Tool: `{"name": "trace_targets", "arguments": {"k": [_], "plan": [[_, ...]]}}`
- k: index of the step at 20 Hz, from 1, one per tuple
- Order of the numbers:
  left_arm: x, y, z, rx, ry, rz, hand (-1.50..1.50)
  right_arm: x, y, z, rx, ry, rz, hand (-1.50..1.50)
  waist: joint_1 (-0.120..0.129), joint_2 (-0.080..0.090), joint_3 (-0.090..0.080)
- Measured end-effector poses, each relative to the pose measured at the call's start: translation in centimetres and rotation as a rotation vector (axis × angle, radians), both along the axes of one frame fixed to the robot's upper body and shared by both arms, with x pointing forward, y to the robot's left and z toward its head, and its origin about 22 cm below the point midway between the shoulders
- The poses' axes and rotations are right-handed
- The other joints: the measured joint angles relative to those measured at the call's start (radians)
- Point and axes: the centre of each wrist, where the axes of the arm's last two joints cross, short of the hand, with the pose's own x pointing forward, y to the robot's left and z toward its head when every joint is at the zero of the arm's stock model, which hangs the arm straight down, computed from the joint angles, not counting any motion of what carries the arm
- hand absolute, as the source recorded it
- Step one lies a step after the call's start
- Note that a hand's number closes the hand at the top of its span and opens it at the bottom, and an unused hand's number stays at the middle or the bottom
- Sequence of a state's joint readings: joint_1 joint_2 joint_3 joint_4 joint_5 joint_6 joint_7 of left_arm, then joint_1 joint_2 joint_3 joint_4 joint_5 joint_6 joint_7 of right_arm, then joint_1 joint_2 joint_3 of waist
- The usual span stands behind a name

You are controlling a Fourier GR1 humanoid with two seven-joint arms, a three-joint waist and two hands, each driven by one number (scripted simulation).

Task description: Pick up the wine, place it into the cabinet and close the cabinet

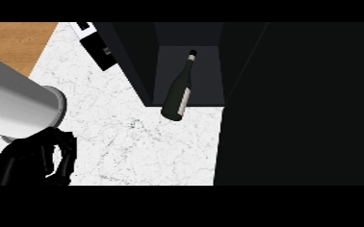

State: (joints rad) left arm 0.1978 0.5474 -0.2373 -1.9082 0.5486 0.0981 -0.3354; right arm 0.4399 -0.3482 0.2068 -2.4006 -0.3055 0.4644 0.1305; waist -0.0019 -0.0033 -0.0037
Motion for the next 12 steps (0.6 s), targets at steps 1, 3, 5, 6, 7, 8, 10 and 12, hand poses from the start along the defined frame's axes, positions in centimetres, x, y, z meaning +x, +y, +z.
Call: {"name": "trace_targets", "arguments": {"k": [1, 3, 5, 6, 7, 8, 10, 12], "plan": [[0.0, 0.0, -0.3, 0.001, -0.001, -0.004, 1.5, 0.1, 0.3, 0.1, 0.0, 0.003, 0.013, 1.5, 0.001, 0.001, 0.0], [-0.4, 0.6, -0.2, 0.002, -0.001, -0.008, 1.5, 0.4, 0.6, 0.3, -0.006, 0.009, 0.039, 1.5, 0.006, 0.001, 0.0], [-0.4, 1.2, -0.2, 0.007, -0.005, -0.009, 1.5, 0.7, 1.3, 0.4, -0.002, 0.009, 0.077, 1.5, 0.009, 0.002, 0.0], [-0.7, 1.5, -0.2, 0.006, -0.002, -0.009, 1.5, 0.8, 1.6, 0.4, 0.001, 0.014, 0.097, 1.5, 0.01, 0.002, 0.001], [-0.8, 1.8, -0.2, 0.01, -0.002, -0.012, 1.5, 0.9, 2.1, 0.5, 0.007, 0.019, 0.114, 1.5, 0.011, 0.002, 0.001], [-0.7, 2.2, -0.3, 0.01, 0.001, -0.012, 1.5, 1.1, 2.7, 0.6, 0.01, 0.023, 0.135, 1.5, 0.011, 0.003, 0.001], [-0.8, 2.6, -0.3, 0.007, 0.005, -0.014, 1.5, 1.3, 3.9, 0.9, 0.027, 0.029, 0.176, 1.5, 0.013, 0.003, 0.001], [-0.8, 3.1, 0.2, 0.009, 0.005, -0.02, 1.5, 1.7, 5.2, 1.4, 0.045, 0.017, 0.208, 1.5, 0.015, 0.003, 0.001]]}}
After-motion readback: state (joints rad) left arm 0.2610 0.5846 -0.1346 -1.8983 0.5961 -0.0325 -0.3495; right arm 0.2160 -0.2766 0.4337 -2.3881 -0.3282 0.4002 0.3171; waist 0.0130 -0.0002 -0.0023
